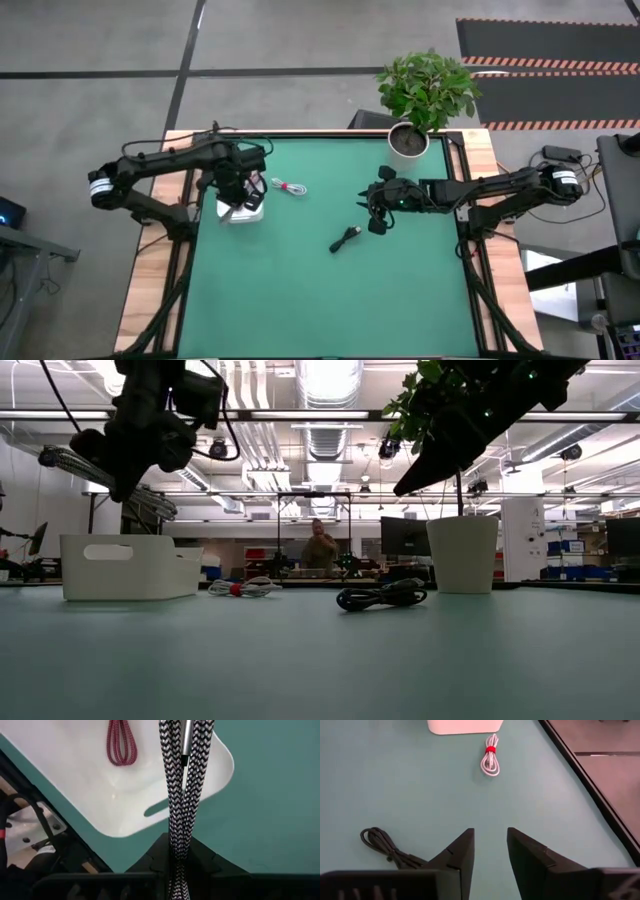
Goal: Pick and place USB-C Cables
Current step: Put the gray charger cable into the white bin
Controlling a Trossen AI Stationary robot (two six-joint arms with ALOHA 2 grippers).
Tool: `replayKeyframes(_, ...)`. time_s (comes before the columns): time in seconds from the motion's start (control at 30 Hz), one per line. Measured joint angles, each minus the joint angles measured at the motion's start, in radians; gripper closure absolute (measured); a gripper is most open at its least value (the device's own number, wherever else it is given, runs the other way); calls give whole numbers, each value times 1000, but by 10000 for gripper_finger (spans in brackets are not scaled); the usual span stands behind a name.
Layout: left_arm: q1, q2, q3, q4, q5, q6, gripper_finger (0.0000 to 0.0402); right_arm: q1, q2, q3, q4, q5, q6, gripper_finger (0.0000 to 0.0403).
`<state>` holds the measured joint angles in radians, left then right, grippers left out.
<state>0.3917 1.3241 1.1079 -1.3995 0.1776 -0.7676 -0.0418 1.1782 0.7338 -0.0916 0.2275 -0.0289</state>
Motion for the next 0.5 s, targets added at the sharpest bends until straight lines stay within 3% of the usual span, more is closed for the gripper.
replayKeyframes(0.5,177,85,-2,4,27,151,380,0,0,-2,7,-1,40,313)
